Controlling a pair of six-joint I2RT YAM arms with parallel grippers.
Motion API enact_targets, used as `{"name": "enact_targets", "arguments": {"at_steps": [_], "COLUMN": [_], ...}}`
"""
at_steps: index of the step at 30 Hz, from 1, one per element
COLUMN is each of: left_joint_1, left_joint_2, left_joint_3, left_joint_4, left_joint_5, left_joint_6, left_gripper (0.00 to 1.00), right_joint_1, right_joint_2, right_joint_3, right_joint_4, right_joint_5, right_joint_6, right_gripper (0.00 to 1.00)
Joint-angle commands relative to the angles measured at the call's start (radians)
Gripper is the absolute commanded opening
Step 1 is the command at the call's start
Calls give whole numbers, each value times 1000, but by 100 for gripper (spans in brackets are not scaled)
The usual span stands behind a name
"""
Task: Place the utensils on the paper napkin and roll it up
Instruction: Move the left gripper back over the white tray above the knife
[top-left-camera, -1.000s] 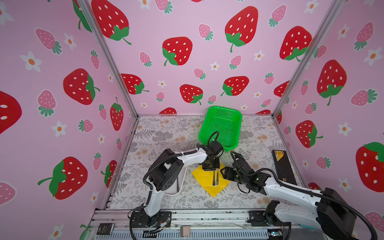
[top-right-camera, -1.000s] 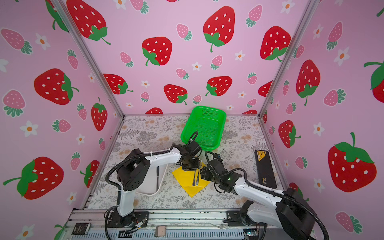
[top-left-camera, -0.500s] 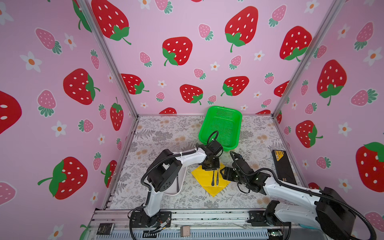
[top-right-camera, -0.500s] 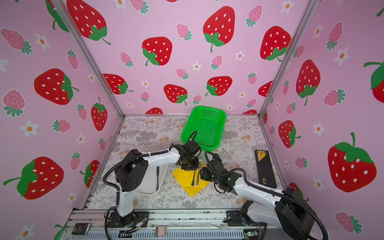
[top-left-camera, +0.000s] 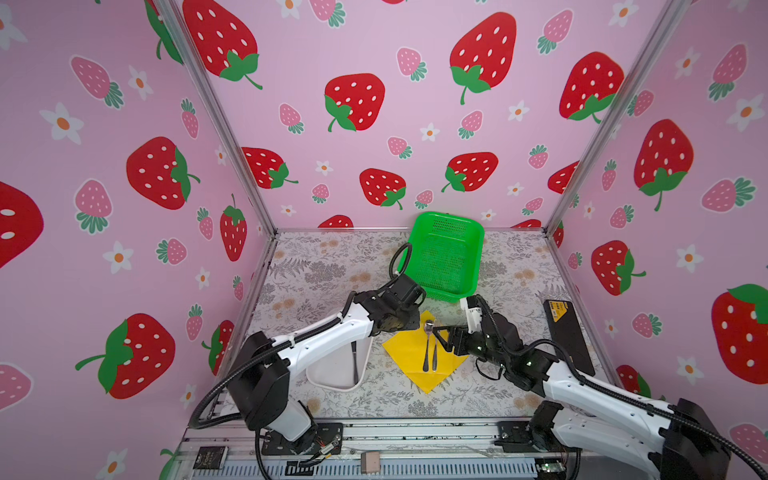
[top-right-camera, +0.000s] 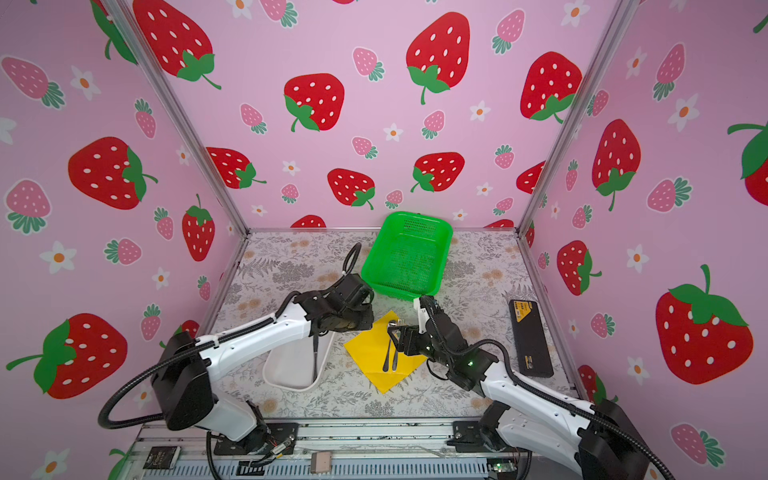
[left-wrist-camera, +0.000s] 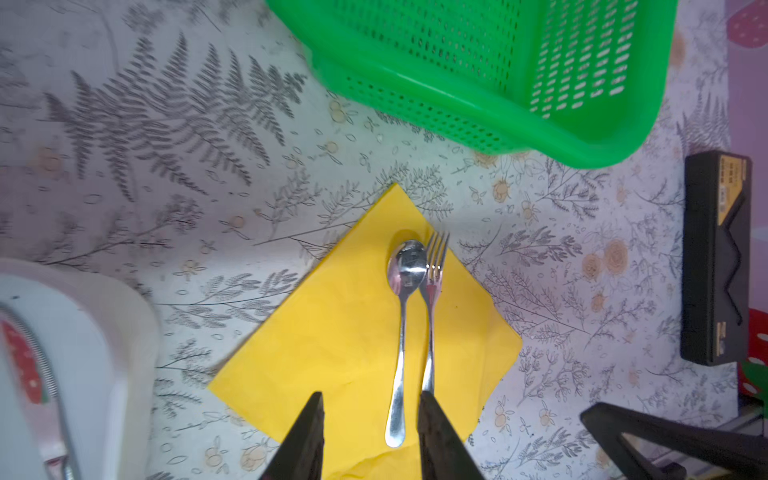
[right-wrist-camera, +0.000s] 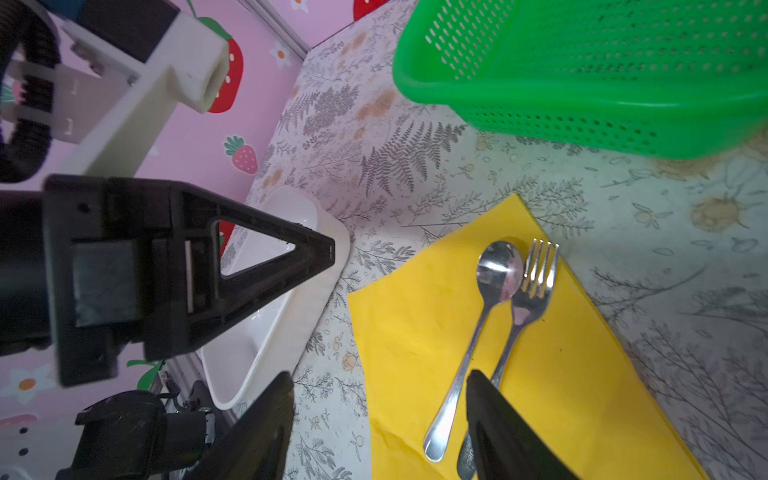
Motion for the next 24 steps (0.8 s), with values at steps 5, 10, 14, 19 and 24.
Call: {"name": "enact_targets", "arguments": {"at_steps": [5,10,14,19,24], "left_joint_1": [90,175,237,264,270], "left_joint_2": [-207,-321,-369,-364,-298], "left_joint_3": [-183,-322,-392,-448,-448], "left_joint_4": [-61,-70,-100,-97,-95], "left_joint_5": [-129,-50,56,135,160], "left_joint_6": [3,-22,-22,3,34], "left_gripper": [46,47,48,51,51], "right_joint_1": [92,199,292,342,351], "right_joint_2": [143,304,428,506,509], "right_joint_3": [156,292,422,478,460], "right_joint_4": [31,-11,-90,-102,-52], "right_joint_5": [-30,28,120,161,174], "right_joint_6": [-119,-173,-228,-246,-202], "right_gripper": [67,66,66,67,67]}}
